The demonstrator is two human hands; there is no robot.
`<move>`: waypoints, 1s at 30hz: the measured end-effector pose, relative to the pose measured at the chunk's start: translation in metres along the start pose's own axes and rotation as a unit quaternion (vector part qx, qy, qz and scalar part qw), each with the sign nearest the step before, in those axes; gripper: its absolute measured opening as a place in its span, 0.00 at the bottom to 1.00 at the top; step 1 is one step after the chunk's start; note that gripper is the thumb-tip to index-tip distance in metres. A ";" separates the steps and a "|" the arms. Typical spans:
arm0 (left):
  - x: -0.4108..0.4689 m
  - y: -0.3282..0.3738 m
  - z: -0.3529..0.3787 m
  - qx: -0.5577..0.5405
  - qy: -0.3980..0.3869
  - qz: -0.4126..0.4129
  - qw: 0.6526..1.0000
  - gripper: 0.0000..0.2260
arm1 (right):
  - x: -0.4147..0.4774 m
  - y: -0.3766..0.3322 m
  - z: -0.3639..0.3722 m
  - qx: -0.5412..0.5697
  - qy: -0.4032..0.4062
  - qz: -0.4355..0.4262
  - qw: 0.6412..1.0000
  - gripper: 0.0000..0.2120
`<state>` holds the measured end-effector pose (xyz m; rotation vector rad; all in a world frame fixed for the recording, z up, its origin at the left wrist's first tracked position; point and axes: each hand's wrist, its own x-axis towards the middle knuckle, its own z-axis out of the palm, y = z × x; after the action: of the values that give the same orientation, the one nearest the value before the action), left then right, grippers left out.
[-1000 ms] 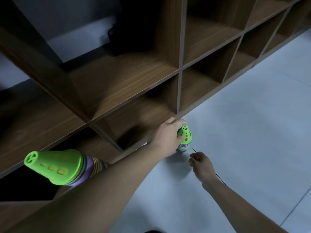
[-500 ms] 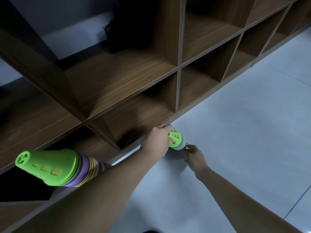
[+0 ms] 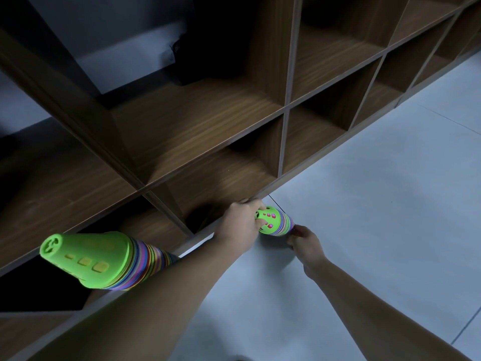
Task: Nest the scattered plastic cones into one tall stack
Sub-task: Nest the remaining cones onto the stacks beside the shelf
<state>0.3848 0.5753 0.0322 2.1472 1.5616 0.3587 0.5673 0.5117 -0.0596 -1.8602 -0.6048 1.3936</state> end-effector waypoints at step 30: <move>-0.234 0.066 -0.396 -0.155 0.404 -0.030 0.901 0.13 | -0.321 -0.214 0.127 -0.020 -0.172 -0.215 0.961 0.06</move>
<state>0.1805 0.4205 0.4203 1.7636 1.7926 1.5170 0.3596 0.4460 0.2837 -1.4062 -1.1440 1.4156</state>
